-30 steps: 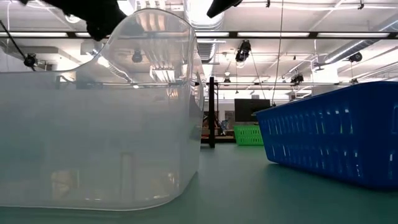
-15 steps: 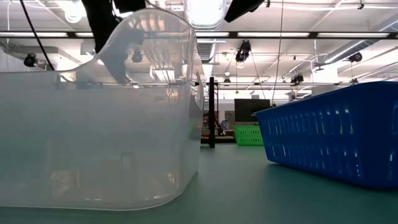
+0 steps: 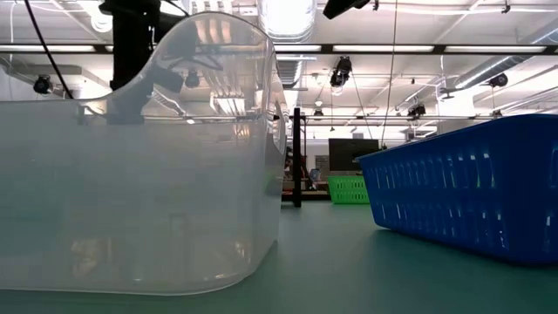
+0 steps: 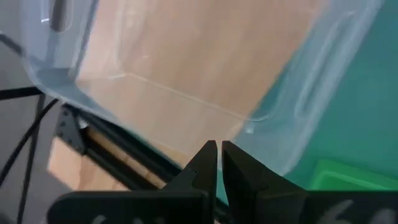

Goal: Stack baskets on shelf by color
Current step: Put the top right transparent bin on the shelf

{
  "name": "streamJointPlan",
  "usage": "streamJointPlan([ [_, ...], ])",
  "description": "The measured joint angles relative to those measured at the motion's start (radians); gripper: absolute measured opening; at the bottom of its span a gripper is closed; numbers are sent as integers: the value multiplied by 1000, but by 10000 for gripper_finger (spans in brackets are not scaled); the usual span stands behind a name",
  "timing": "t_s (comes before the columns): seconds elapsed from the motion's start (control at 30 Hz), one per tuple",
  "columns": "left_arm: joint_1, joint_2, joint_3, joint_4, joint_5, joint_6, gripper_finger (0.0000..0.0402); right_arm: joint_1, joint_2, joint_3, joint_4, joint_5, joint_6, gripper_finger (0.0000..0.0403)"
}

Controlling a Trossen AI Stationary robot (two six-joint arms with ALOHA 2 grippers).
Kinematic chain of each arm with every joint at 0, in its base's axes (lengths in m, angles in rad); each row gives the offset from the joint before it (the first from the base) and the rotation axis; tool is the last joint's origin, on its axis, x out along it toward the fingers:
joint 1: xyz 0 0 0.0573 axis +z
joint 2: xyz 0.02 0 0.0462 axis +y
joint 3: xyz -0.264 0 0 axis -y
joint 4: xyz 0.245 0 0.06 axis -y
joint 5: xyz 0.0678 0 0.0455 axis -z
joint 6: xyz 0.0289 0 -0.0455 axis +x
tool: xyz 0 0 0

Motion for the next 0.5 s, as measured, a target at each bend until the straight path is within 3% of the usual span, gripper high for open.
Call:
streamJointPlan([
  [0.5,26,11,-66,2,-47,-9,8,4,1,-45,3,0,43,9],
])
